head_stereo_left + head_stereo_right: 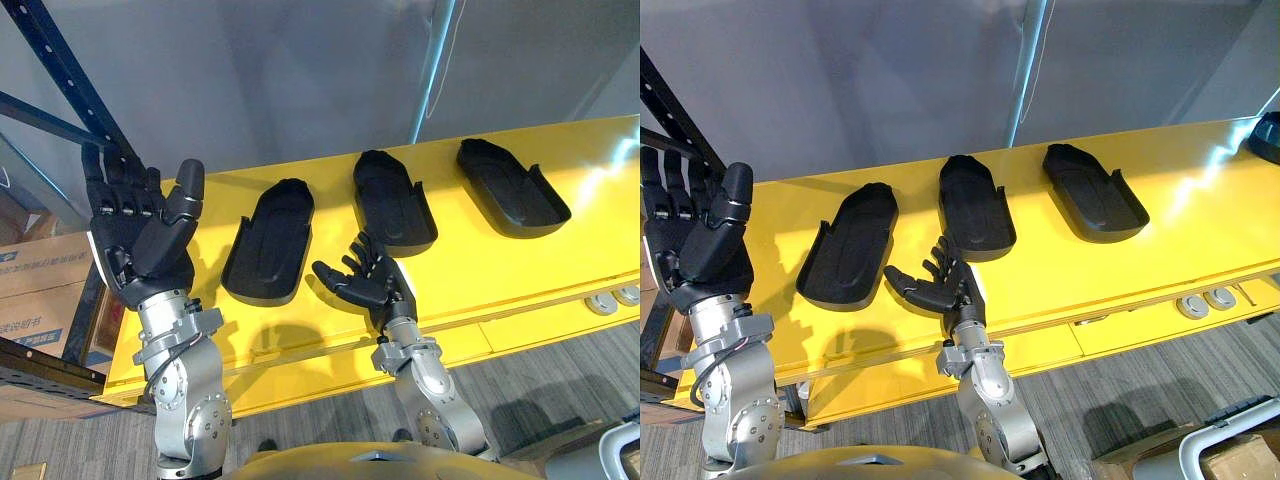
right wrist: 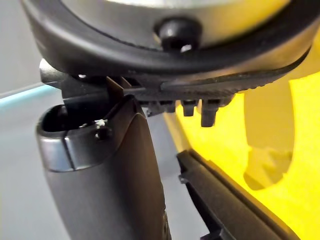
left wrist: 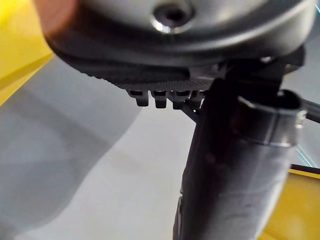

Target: Walk over and take three plastic housings, then place them on the shelf

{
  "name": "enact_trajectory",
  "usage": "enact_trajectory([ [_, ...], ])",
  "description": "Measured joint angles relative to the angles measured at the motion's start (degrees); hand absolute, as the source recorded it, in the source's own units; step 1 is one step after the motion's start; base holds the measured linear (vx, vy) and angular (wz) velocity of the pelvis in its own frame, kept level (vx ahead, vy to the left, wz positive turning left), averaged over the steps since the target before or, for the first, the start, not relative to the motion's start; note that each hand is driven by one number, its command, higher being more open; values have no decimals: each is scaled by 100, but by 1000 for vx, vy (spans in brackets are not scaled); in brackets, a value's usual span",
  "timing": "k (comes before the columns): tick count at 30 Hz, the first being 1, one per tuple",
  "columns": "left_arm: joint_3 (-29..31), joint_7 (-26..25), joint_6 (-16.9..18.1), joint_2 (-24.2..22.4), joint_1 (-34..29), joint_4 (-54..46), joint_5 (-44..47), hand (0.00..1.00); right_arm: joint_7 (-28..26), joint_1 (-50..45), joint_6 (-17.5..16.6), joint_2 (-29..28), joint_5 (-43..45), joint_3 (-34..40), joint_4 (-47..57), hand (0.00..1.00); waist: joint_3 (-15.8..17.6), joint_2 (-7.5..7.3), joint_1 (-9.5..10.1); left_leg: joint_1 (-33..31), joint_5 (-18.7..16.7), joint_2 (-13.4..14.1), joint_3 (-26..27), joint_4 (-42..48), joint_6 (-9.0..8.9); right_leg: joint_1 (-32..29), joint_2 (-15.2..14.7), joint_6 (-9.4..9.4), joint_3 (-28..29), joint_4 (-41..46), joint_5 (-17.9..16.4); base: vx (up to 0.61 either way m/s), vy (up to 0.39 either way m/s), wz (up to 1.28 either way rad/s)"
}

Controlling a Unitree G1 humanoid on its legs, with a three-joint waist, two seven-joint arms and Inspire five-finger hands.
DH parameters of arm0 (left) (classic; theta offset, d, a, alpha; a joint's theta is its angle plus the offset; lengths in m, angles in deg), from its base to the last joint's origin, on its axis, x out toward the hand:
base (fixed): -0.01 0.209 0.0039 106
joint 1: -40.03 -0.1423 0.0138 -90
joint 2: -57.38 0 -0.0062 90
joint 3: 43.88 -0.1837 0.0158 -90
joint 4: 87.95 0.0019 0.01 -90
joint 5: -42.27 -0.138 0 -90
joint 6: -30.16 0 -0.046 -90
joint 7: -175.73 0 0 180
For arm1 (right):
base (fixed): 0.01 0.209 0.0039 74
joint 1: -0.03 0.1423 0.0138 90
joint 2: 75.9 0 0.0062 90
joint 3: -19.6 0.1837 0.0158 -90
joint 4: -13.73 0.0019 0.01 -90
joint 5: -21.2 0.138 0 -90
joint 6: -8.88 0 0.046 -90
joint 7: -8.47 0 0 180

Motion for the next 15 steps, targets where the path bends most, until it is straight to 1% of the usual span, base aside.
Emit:
enact_trajectory([
  [4, -2, 89, -3, 0, -1, 0, 40, 100, 67, -6, 0, -2, -28, 8, -6, 100, 0, 0, 0, 5, 0, 0, 3, 0, 0, 2, 0, 0, 3, 1, 0, 0, 0, 0],
  [10, -11, 93, -10, 0, -4, 0, 118, 100, 223, -10, 0, -8, -34, 16, -9, 100, 0, 0, -2, 14, 0, 0, 9, 0, 0, 6, 0, 0, 9, 1, 0, 0, 0, 0],
  [15, -42, 93, -12, 1, -9, 3, 195, 100, 252, -39, -2, -38, -33, 40, -9, 100, 0, 0, 0, 39, -1, 0, 20, 0, 1, 22, 0, 1, 18, 2, 1, 0, 0, 0],
])
